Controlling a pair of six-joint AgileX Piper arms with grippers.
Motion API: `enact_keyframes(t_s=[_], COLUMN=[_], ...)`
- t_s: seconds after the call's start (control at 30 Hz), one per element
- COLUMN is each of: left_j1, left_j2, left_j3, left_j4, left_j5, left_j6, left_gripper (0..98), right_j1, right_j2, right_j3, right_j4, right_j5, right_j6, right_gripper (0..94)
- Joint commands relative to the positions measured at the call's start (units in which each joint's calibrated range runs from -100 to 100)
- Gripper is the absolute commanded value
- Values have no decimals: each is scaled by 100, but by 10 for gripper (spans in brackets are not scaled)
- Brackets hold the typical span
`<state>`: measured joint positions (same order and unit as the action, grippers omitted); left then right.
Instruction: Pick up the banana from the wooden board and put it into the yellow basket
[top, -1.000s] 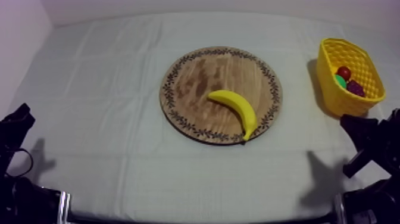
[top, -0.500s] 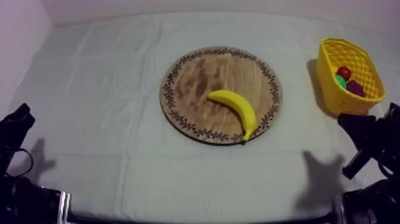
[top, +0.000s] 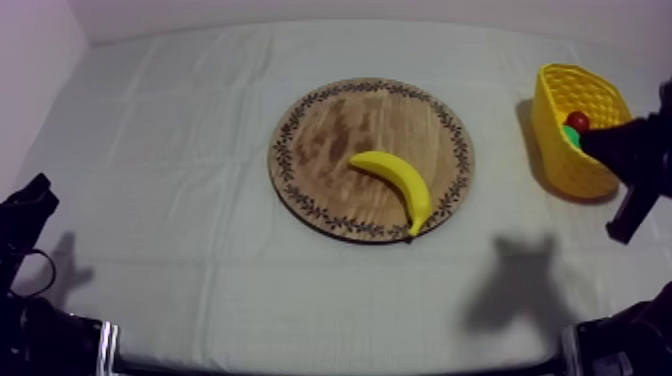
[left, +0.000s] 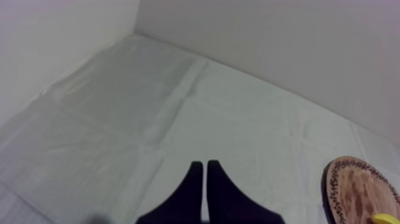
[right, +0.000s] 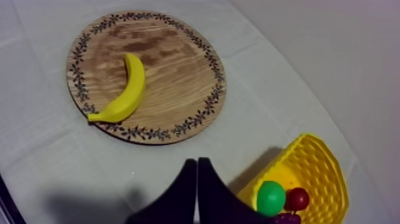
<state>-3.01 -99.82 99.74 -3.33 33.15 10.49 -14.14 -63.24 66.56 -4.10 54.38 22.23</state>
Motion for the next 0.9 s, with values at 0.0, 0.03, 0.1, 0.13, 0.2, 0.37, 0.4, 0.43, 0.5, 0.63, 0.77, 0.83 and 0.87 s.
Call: enact_keyframes(t_s=[0.0,0.03,0.1,0.13,0.2,0.37,0.4,0.43,0.5,0.63,0.77,0.83,0.87], left_j1=[1,1,1,1,1,1,1,1,1,1,1,1,1], left_j2=[0,0,0,0,0,0,0,0,0,0,0,0,0], left_j3=[3,3,3,3,3,3,3,3,3,3,3,3,3], left_j4=[3,3,3,3,3,3,3,3,3,3,3,3,3], left_j5=[0,0,0,0,0,0,0,0,0,0,0,0,0], left_j6=[-1,-1,-1,-1,-1,-1,-1,-1,-1,-1,-1,-1,-1], left_gripper=[1,1,1,1,1,1,1,1,1,1,1,1,1], right_j1=[-18,-30,-73,-107,-203,-505,-570,-639,-774,-1005,-1216,-1313,-1357], right_j2=[893,1122,1574,1800,2244,3280,3475,3665,4017,4596,5092,5315,5414], right_j3=[-1277,-1585,-2191,-2488,-3030,-4050,-4203,-4347,-4599,-5025,-5376,-5543,-5622], right_j4=[-17,-13,16,39,104,323,370,418,514,636,697,725,737], right_j5=[571,764,1138,1328,1728,2652,2794,2928,3151,3453,3624,3720,3767], right_j6=[-46,-71,-137,-173,-248,-385,-414,-439,-484,-575,-733,-812,-842], right_gripper=[5,5,6,7,7,8,8,8,8,8,8,7,6])
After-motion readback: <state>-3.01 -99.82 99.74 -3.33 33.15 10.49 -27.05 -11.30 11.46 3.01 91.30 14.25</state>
